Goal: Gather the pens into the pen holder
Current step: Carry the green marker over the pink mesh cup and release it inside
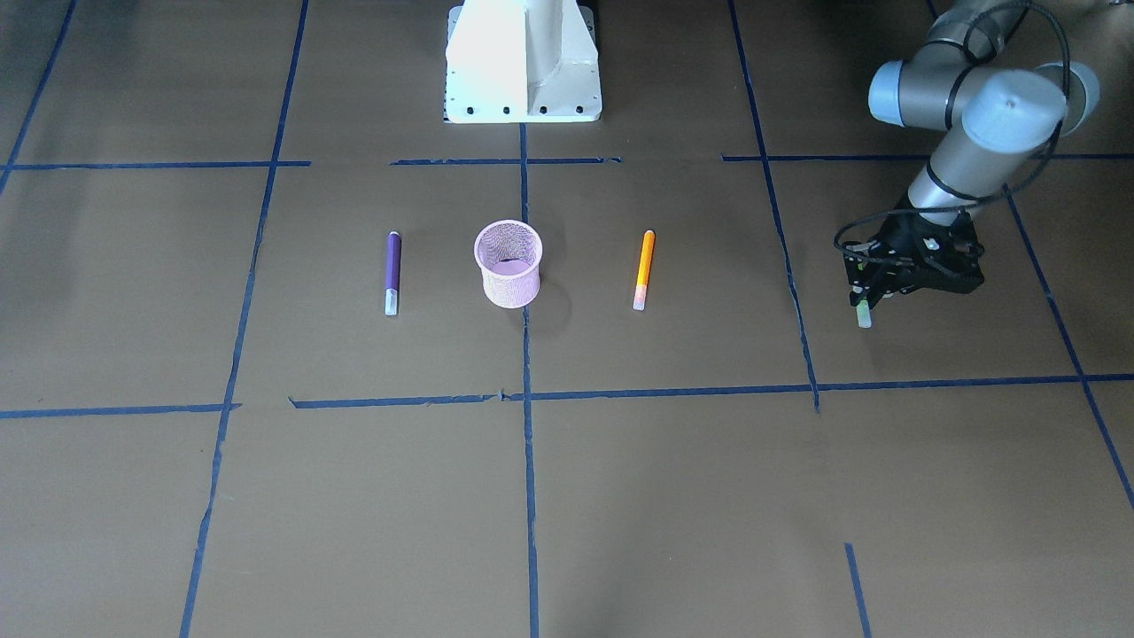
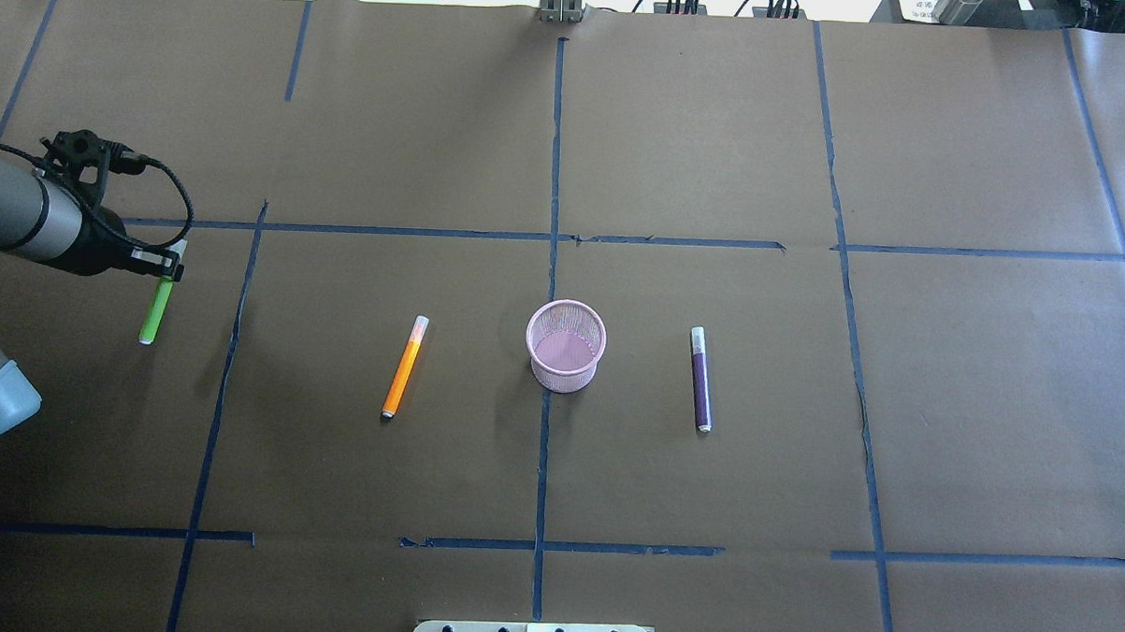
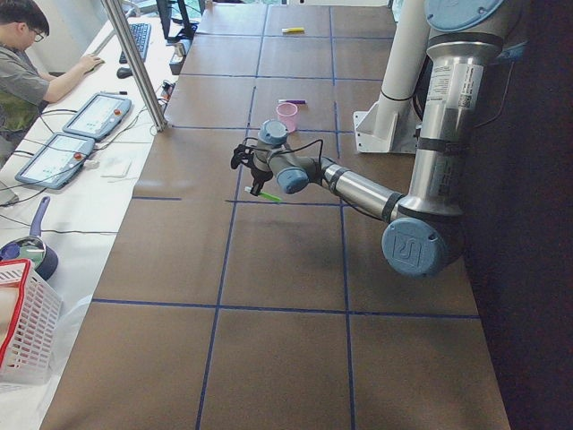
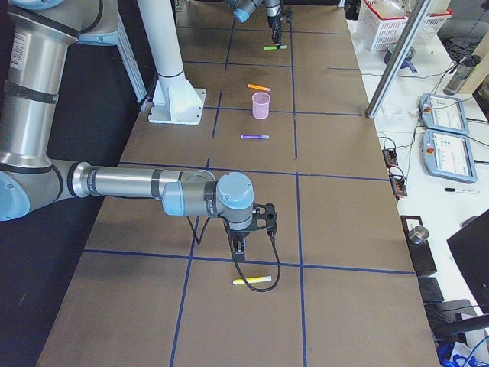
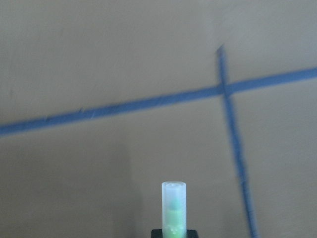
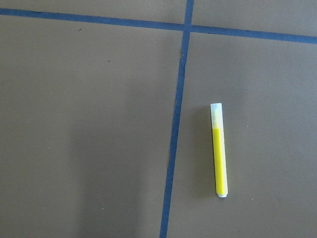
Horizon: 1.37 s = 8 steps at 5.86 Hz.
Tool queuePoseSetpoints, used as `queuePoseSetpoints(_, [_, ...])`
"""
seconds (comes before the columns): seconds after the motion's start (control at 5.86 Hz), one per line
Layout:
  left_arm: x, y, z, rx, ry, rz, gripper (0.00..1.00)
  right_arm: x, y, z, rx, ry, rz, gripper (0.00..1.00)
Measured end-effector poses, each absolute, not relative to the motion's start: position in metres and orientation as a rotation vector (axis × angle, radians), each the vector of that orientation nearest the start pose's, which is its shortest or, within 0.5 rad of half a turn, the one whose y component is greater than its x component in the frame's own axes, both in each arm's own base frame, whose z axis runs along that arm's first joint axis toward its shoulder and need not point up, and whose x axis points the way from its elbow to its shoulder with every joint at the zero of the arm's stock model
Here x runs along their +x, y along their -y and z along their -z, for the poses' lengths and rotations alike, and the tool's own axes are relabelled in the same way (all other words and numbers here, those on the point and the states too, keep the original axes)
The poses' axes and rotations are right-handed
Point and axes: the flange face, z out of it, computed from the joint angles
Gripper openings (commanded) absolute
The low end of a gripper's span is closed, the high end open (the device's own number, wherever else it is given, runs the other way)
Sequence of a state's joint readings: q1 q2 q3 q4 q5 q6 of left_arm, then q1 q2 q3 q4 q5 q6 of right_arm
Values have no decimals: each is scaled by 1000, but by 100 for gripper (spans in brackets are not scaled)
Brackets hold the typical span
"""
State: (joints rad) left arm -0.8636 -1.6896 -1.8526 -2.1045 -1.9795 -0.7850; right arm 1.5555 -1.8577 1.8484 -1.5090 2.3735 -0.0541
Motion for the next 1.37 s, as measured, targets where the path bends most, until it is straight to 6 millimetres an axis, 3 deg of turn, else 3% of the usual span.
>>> queuePoseSetpoints(0.17, [274,466,-364,511,-927,-91,0,56,376,-637,70,802,91,100])
queuePoseSetpoints(0.34, [280,456,-328,592,-943,-12,0,56,377,-635,85,802,98,100])
queuePoseSetpoints(0.51, [310,442,-291,652,-978,70,0,56,379,-632,107,805,105,100])
queuePoseSetpoints(0.85, [417,390,-239,779,-1003,184,0,55,380,-631,123,809,112,100])
queuePoseSetpoints(1.02, [461,379,-218,833,-994,240,0,55,380,-631,124,809,112,100])
queuePoseSetpoints(1.2, [498,374,-194,870,-976,280,0,55,380,-631,124,809,112,100])
queuePoseSetpoints(1.37, [522,367,-167,885,-962,305,0,55,380,-631,124,809,112,100])
